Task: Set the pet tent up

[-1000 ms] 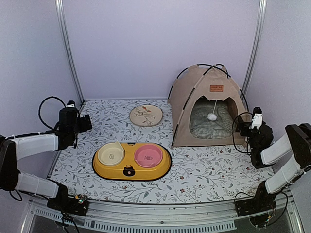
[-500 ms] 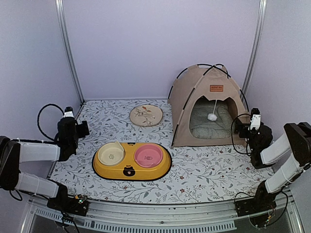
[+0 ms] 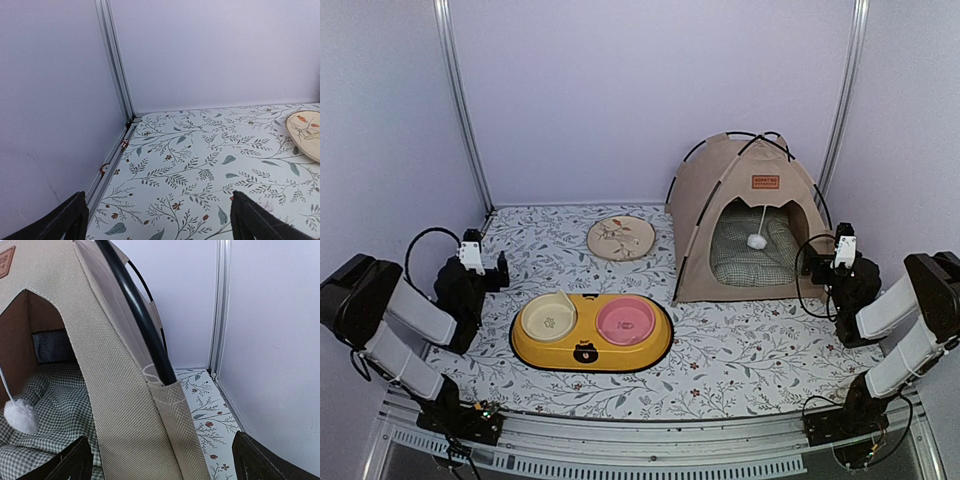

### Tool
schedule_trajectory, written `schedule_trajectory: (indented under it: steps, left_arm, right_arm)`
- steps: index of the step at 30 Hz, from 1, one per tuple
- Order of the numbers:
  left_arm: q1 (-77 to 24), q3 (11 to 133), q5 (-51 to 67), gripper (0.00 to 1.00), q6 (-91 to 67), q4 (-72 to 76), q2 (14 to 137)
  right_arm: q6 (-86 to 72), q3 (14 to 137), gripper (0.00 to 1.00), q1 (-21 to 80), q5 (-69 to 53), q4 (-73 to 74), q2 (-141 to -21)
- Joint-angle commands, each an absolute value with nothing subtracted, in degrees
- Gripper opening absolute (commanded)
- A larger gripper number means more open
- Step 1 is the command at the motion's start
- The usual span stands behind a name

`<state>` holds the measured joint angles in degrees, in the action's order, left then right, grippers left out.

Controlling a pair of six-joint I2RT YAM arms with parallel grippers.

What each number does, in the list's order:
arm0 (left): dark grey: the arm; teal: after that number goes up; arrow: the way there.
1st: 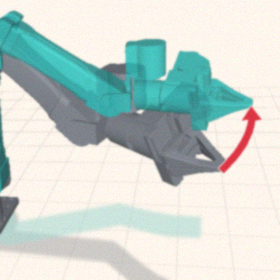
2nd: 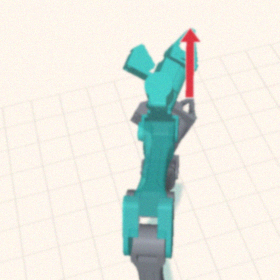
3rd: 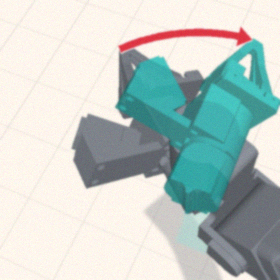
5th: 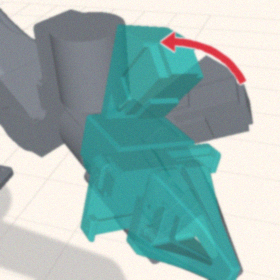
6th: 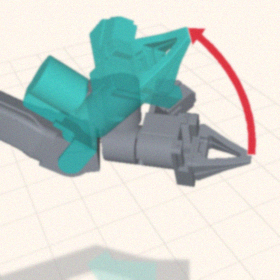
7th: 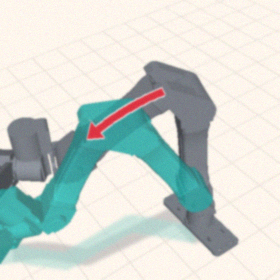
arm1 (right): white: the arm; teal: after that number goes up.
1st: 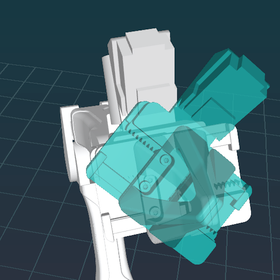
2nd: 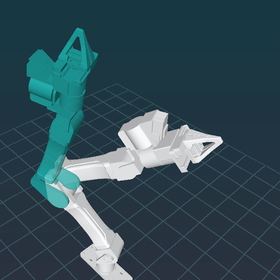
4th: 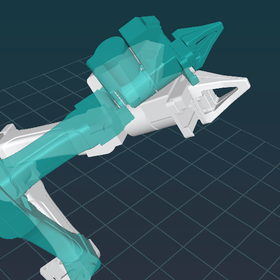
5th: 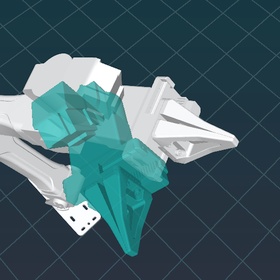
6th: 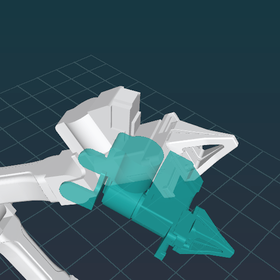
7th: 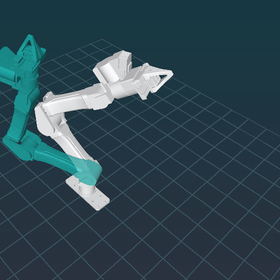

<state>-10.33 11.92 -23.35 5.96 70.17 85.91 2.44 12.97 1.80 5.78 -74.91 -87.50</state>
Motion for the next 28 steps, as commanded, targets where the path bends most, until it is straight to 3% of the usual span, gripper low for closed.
schedule_trajectory:
  steps: [1,3,10,28]
  left_arm:
    - [-6.2,7.5,-12.5,0.99,5.2,85.7,86.9]
    - [-5.4,5.7,-10.3,0.99,6.7,94.8,91.3]
    - [-4.6,12.2,-12.0,0.99,4.2,78.7,88.8]
    - [-4.3,12.5,-11.8,0.99,3.9,78.8,89.3]
  right_arm:
    - [2.4,12.7,0.99,1.6,5.4,-76.1,-87.9]
    - [2.4,12.7,0.99,1.5,5.4,-76.1,-87.9]
    - [2.4,12.8,0.99,1.5,5.4,-76.1,-88.0]
    - [2.3,12.8,0.99,1.5,5.4,-76.2,-88.1]
